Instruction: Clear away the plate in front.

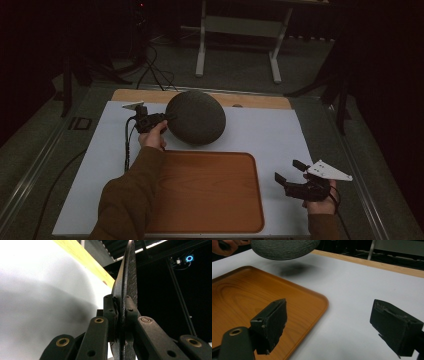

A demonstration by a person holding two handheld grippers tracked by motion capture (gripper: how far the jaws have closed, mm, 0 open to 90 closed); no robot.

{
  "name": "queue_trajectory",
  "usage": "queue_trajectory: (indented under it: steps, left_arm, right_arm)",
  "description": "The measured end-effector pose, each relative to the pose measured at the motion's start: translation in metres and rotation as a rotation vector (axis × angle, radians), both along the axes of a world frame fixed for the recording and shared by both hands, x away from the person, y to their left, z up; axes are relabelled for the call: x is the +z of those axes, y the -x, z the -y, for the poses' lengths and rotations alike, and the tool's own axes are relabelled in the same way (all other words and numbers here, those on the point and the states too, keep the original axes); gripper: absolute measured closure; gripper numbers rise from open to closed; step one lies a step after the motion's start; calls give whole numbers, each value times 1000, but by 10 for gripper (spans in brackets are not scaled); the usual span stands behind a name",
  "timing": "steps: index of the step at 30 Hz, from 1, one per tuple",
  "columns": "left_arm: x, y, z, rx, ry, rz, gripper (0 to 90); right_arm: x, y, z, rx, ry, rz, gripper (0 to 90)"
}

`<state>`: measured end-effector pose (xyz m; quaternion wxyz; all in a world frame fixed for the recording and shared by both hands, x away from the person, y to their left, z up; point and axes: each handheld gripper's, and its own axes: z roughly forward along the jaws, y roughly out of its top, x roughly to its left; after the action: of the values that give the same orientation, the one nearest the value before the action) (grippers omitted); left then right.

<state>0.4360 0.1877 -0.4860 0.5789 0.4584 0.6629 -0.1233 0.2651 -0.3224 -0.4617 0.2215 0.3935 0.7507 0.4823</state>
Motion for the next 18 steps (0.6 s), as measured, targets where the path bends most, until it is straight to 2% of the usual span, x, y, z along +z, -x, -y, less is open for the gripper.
queue_trajectory:
  steps: [8,17,18]
  left_arm:
    - [2,16,-7,5,46,13,858]
    - [4,27,-9,-13,52,25,858]
    - [3,31,-9,-12,76,28,858]
  right_arm:
    - [0,1,-1,1,1,1,139]
    - [-1,0,-2,3,-1,-4,139]
    - [-1,0,-3,6,2,-3,140]
